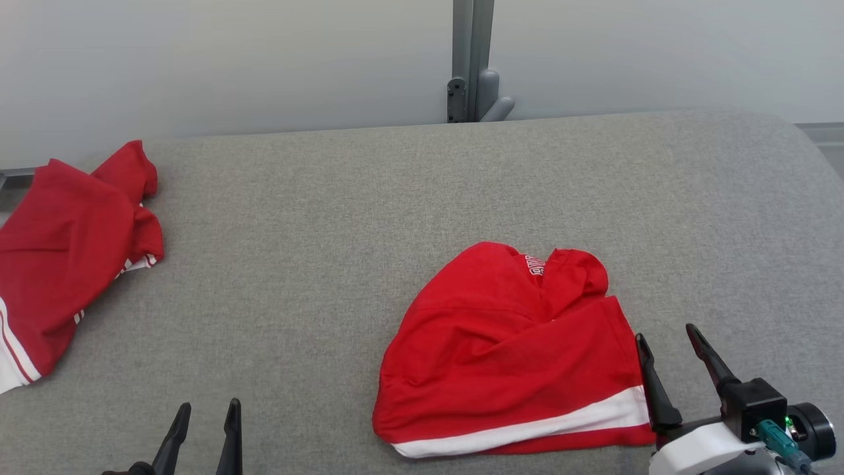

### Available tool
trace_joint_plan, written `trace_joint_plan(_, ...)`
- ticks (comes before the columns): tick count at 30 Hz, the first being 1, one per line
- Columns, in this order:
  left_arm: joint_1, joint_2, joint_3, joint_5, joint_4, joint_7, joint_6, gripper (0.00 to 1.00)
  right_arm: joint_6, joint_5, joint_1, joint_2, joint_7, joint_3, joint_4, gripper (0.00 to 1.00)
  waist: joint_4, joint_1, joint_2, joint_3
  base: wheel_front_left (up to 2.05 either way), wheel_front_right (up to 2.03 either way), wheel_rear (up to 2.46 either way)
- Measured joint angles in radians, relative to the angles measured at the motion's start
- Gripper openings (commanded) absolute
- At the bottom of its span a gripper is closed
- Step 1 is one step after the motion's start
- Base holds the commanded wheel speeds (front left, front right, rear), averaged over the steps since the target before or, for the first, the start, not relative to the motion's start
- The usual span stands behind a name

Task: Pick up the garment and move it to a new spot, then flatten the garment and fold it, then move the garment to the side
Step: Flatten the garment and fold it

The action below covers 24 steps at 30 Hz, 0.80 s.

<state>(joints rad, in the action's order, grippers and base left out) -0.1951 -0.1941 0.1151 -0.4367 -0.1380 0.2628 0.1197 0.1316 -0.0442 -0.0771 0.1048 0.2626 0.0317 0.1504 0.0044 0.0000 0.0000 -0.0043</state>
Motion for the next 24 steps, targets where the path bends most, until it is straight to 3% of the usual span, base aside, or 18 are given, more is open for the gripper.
trace_joint_plan(7,0.000,0.015,-0.045,0.012,-0.003,0.000,0.008,1.00,0.000,0.006,0.023,-0.001,0.000,-0.005,0.005,1.00,0.003,0.0000,0.0000,0.000,0.00,0.00,0.00)
trace_joint_plan(24,0.000,-0.001,0.016,-0.001,0.001,0.000,0.008,1.00,0.000,0.012,0.023,0.012,0.000,0.017,0.008,1.00,-0.001,0.0000,0.0000,0.004,0.00,0.00,0.00)
